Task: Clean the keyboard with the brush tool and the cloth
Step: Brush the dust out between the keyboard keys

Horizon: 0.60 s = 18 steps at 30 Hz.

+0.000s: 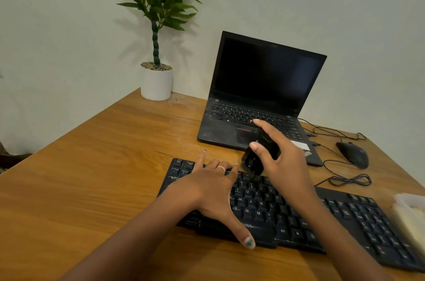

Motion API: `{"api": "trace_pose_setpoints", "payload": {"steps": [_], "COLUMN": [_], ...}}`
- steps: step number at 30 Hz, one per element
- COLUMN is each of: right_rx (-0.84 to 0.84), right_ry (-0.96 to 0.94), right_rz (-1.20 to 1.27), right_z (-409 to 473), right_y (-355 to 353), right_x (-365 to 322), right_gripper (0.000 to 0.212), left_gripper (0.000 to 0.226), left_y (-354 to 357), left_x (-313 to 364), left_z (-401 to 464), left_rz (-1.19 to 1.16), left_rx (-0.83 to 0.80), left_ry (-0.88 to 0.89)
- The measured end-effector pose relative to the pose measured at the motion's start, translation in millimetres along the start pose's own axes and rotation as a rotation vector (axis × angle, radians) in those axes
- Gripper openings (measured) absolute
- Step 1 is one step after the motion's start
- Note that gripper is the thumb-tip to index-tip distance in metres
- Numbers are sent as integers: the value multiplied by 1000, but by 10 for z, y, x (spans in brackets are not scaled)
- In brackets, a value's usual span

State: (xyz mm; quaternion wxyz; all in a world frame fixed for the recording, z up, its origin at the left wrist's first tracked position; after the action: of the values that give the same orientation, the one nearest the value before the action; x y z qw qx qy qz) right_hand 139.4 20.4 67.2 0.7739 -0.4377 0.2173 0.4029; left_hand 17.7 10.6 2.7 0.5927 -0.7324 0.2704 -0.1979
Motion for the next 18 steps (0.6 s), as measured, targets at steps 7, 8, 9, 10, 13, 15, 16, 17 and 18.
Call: {"api": "trace_pose_setpoints", "payload": {"steps": [7, 8, 9, 10, 13, 15, 16, 17, 18], "right_rx": [-220, -209, -187, -163, -110, -98, -95, -85, -65], "right_ry": [131, 135, 105, 48, -13, 79, 117, 129, 108], "right_rz": [-268, -299, -310, -307, -203, -130, -151, -199, -240], "right_z": [98, 119, 105, 61, -61, -30, -10, -1, -11], "right_y": [-79, -81, -50, -1, 7, -134, -197, -232, -230], "right_x": [-16, -36, -72, -113, -129, -7, 53, 81, 55], "right_gripper": [46, 46, 47, 47, 47, 45, 45, 46, 47], "left_gripper": [132, 132, 132, 133, 133, 133, 134, 134, 134], "left_y": [3, 4, 4, 3, 6, 12, 16, 19, 20], "left_x": [-5, -4, -3, -4, -9, -5, -7, -9, -8], "left_z": [6, 8, 5, 6, 8, 10, 13, 13, 14], "left_rz": [-9, -8, -6, -5, -3, -5, -8, -9, -8], "left_rx": [3, 5, 7, 9, 10, 1, -3, -5, -7], "left_ry": [-2, -2, -3, -3, -1, 2, 1, -1, -1]}}
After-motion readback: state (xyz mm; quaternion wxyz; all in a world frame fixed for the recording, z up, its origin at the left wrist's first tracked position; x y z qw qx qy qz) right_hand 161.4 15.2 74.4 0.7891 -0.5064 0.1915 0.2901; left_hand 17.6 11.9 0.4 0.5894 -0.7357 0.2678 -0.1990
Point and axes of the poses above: each hand's wrist, its own z-axis towards the middle knuckle, its own y-axis out of the palm, x = y × z, the point moved 7 cm from there along z, towards the middle knuckle, and after that the axes turned 11 degrees about z, right-handed, at the moved point
